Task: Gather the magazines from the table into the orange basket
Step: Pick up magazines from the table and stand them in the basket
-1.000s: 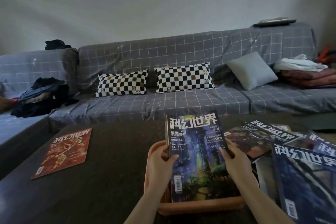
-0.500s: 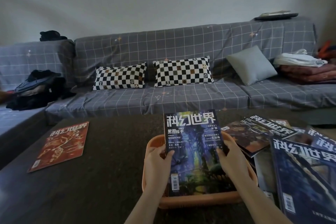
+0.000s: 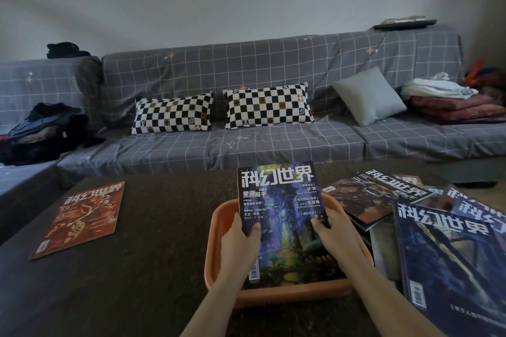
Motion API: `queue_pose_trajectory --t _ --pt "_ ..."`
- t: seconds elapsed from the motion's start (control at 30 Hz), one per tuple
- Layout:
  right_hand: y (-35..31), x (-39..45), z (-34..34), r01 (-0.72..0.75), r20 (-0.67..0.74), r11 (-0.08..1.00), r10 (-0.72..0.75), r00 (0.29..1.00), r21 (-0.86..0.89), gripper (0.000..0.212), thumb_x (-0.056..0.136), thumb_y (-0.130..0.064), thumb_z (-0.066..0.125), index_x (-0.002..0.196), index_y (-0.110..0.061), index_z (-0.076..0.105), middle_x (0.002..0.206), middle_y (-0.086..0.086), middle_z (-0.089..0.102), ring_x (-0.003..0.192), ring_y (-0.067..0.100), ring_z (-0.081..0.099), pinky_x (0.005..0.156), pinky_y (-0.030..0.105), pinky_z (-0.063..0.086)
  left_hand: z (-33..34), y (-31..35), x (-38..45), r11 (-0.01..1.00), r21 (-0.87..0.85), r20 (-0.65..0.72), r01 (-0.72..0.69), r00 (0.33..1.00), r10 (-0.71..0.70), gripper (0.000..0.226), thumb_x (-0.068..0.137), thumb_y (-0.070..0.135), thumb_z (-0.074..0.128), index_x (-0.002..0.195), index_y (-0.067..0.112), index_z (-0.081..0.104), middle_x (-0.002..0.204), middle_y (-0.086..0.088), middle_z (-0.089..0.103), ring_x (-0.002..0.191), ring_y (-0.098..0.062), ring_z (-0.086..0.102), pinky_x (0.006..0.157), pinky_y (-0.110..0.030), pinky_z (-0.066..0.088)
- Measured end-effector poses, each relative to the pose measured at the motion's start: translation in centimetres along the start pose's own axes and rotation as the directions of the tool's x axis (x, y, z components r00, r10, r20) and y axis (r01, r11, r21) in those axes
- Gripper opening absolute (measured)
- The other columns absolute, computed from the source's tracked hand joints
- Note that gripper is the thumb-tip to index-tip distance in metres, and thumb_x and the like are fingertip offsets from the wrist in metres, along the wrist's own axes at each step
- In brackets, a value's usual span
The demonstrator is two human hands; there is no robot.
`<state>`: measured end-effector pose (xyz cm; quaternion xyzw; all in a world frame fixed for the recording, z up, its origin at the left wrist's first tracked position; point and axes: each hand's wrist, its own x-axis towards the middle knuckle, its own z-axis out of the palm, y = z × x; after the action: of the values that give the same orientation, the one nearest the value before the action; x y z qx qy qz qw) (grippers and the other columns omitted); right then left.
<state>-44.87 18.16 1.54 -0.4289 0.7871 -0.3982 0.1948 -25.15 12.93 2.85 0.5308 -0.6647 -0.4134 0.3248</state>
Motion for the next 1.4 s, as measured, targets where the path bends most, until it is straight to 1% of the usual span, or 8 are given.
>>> queue_pose_trajectory --t 0.23,0.33,0.5,0.63,0.97,1.17,1.3,1.4 --pt "-1.4 -1.9 -0.2 0.035 -0.104 0.994 -0.024 0.994 0.108 0.048 0.093 -0.03 0.055 0.14 -0.023 0.042 0.096 -0.008 0.063 0.078 0.008 0.063 0.058 0.015 0.047 -0.3 0.2 -0.7 1.0 0.015 -0.072 0.01 0.997 -0.009 0.054 0.099 0.029 0.051 0.148 0.015 0.033 0.086 0.011 0.065 0.053 0.01 0.062 0.039 -0.006 0.039" --pt "-2.5 -3.4 -0.1 0.138 -0.19 0.983 -0.113 0.975 0.119 0.053 0.091 -0.03 0.058 0.141 -0.021 0.04 0.12 -0.008 0.06 0.069 -0.005 0.055 0.052 0.004 0.041 -1.3 0.2 -1.5 0.998 0.002 -0.114 -0.068 0.991 0.067 0.049 0.098 0.027 0.05 0.145 0.021 0.036 0.095 0.017 0.06 0.067 0.015 0.06 0.045 -0.007 0.042" --pt "-7.8 -4.9 1.8 0.314 -0.144 0.926 -0.288 0.947 0.211 0.042 0.092 -0.023 0.058 0.133 -0.021 0.047 0.122 -0.008 0.057 0.107 0.008 0.056 0.086 0.017 0.046 -5.0 0.2 -1.0 0.994 -0.017 -0.151 -0.109 0.983 0.106 0.045 0.099 0.026 0.049 0.143 0.027 0.039 0.136 0.003 0.053 0.086 0.003 0.057 0.057 -0.01 0.043" --pt "-12.7 -5.2 5.0 0.391 -0.06 0.881 -0.39 0.919 0.268 0.029 0.092 -0.021 0.058 0.12 -0.026 0.052 0.098 -0.014 0.06 0.088 -0.001 0.058 0.07 0.009 0.048 -9.6 -0.9 -0.3 0.986 0.008 -0.199 -0.168 0.966 0.166 0.041 0.095 0.02 0.055 0.134 0.028 0.048 0.131 0.001 0.056 0.095 0.0 0.059 0.063 -0.012 0.048" --pt "-23.2 -2.5 19.3 0.39 0.24 0.875 -0.46 0.855 0.287 0.01 0.092 -0.028 0.057 0.101 -0.031 0.056 0.094 -0.009 0.062 0.086 0.006 0.06 0.076 0.02 0.05 -22.4 -9.8 4.4 0.987 -0.149 -0.319 -0.054 0.948 0.003 0.031 0.095 0.024 0.057 0.126 0.031 0.053 0.106 0.011 0.065 0.089 -0.001 0.065 0.057 -0.009 0.048" --pt "-26.0 0.4 29.0 0.3 0.365 0.932 -0.356 0.86 0.203 0.009 0.091 -0.032 0.057 0.1 -0.03 0.056 0.094 -0.01 0.059 0.085 0.006 0.058 0.066 0.018 0.047 -28.5 -16.0 7.9 0.983 -0.161 -0.458 0.092 0.875 -0.157 0.029 0.097 0.028 0.054 0.125 0.026 0.055 0.091 0.01 0.062 0.058 0.0 0.061 0.042 -0.009 0.041" --pt "-26.7 2.1 34.6 0.259 0.432 0.957 -0.289 0.854 0.129 0.02 0.091 -0.032 0.058 0.109 -0.023 0.059 0.102 -0.004 0.063 0.088 0.01 0.058 0.066 0.019 0.042 -31.1 -19.5 10.5 0.984 -0.05 -0.51 0.173 0.842 -0.174 0.034 0.097 0.038 0.051 0.127 0.023 0.055 0.096 0.014 0.058 0.081 -0.001 0.057 0.062 -0.017 0.044" --pt "-27.1 3.0 38.2 0.246 0.487 0.966 -0.252 0.836 0.078 0.033 0.09 -0.033 0.059 0.121 -0.02 0.058 0.111 -0.004 0.061 0.095 0.008 0.055 0.07 0.017 0.04 -32.9 -22.3 12.9 0.953 0.147 -0.557 0.264 0.818 -0.141 0.039 0.097 0.045 0.048 0.128 0.024 0.056 0.126 0.001 0.059 0.114 -0.014 0.054 0.1 -0.04 0.04"
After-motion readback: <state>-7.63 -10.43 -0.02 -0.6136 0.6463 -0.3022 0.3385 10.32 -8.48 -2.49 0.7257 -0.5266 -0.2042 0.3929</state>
